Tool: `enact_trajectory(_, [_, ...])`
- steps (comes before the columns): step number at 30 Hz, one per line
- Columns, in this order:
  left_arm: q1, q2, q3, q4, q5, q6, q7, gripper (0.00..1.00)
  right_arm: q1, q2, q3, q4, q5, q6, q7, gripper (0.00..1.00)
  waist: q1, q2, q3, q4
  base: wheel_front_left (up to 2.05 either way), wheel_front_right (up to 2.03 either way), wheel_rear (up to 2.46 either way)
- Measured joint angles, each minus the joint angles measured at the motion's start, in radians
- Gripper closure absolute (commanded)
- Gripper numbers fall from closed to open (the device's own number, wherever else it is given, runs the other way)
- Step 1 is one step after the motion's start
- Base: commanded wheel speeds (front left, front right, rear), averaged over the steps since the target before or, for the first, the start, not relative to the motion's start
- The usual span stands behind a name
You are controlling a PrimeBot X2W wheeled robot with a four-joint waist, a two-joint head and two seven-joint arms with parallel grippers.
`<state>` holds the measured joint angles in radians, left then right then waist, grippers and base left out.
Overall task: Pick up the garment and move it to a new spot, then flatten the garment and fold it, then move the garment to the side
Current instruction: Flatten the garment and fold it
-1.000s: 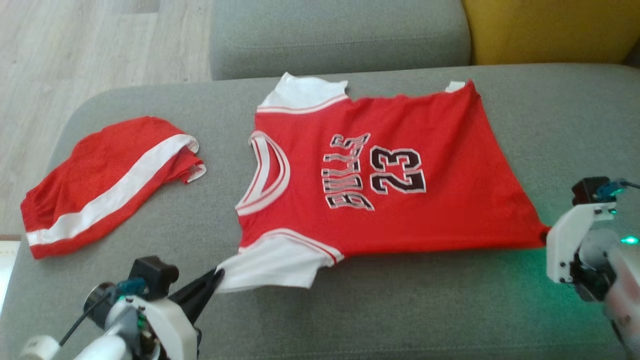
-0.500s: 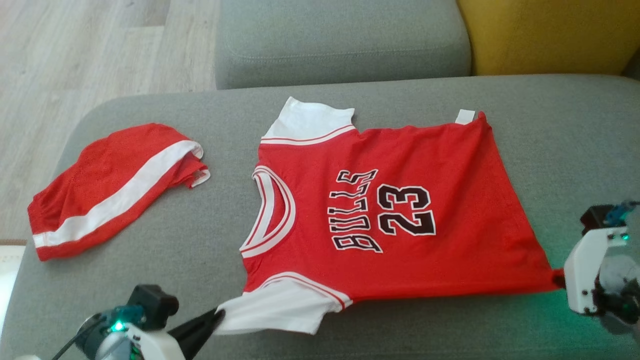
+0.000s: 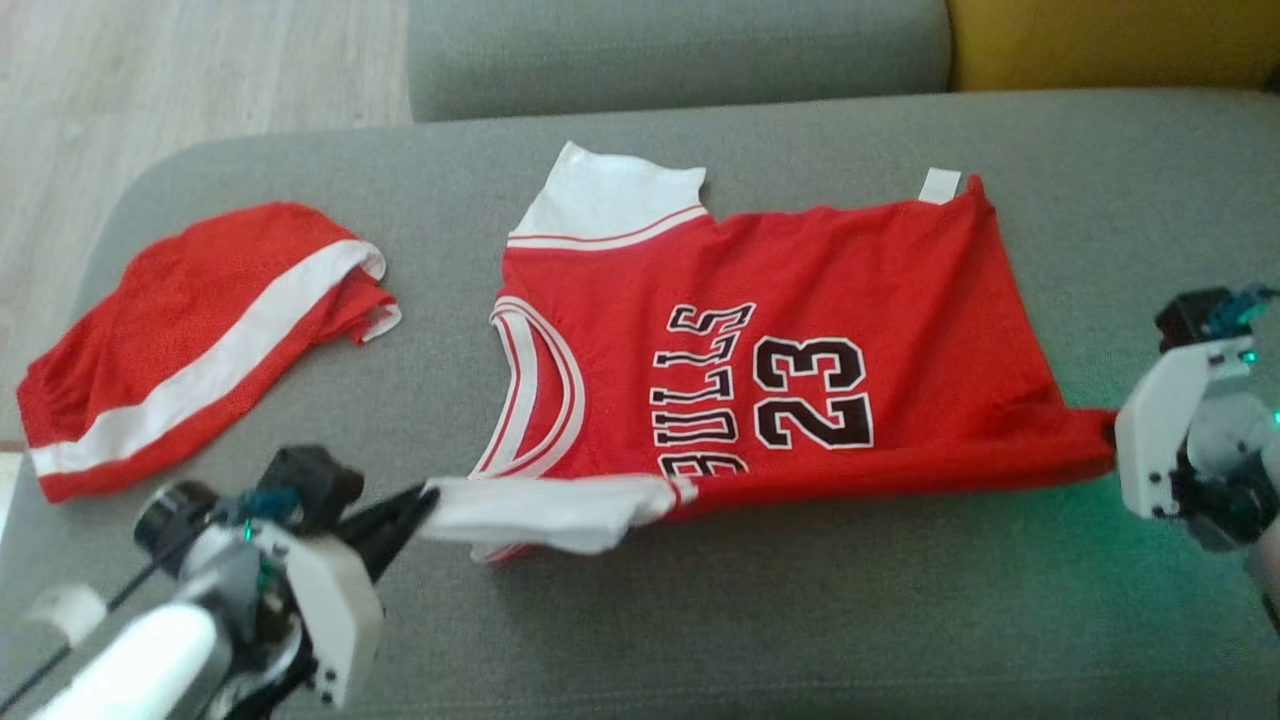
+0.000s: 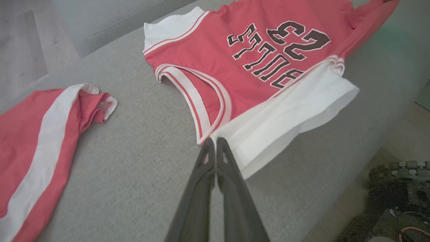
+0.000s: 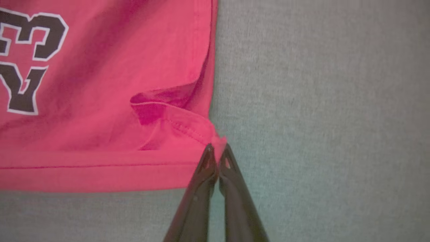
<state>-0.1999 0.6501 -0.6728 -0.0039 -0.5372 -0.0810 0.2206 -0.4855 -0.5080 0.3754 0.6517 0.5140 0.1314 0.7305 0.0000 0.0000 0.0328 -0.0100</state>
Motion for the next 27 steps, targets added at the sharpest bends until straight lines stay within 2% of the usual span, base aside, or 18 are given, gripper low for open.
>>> enact_trajectory(10, [-0.229, -0.070, -0.072, 0.166, 0.026, -0.042, 0.012, 1.00, -0.133, 0.065, -0.031, 0.068, -0.141, 0.000, -0.058, 1.00, 0.0002, 0.0000, 0.101, -0.006, 0.00, 0.00, 0.00])
enact_trajectory(20, [-0.411, -0.122, -0.147, 0.354, 0.053, -0.050, -0.058, 1.00, -0.209, 0.127, -0.023, 0.147, -0.178, 0.000, -0.136, 1.00, 0.0003, 0.0000, 0.164, -0.032, 0.00, 0.00, 0.00])
enact_trajectory(21, [-0.425, -0.130, -0.156, 0.374, 0.053, -0.051, -0.070, 0.62, -0.213, 0.135, -0.022, 0.151, -0.178, 0.000, -0.155, 0.42, 0.0003, 0.0000, 0.167, -0.035, 0.00, 0.00, 0.00])
enact_trajectory(22, [-0.434, -0.141, -0.156, 0.393, 0.053, -0.051, -0.083, 0.06, -0.217, 0.144, -0.025, 0.156, -0.178, 0.000, -0.174, 0.00, 0.0002, 0.0000, 0.169, -0.039, 0.00, 0.00, 0.00])
enact_trajectory(23, [-0.443, -0.154, -0.155, 0.410, 0.053, -0.051, -0.099, 0.00, -0.221, 0.150, -0.030, 0.163, -0.175, 0.000, -0.192, 0.00, 0.0001, 0.0000, 0.171, -0.042, 0.00, 0.00, 0.00])
enact_trajectory(27, [-0.456, -0.190, -0.137, 0.461, 0.044, -0.036, -0.157, 0.00, -0.226, 0.168, -0.052, 0.171, -0.163, 0.000, -0.262, 0.00, 0.0002, 0.0000, 0.172, -0.049, 0.00, 0.00, 0.00])
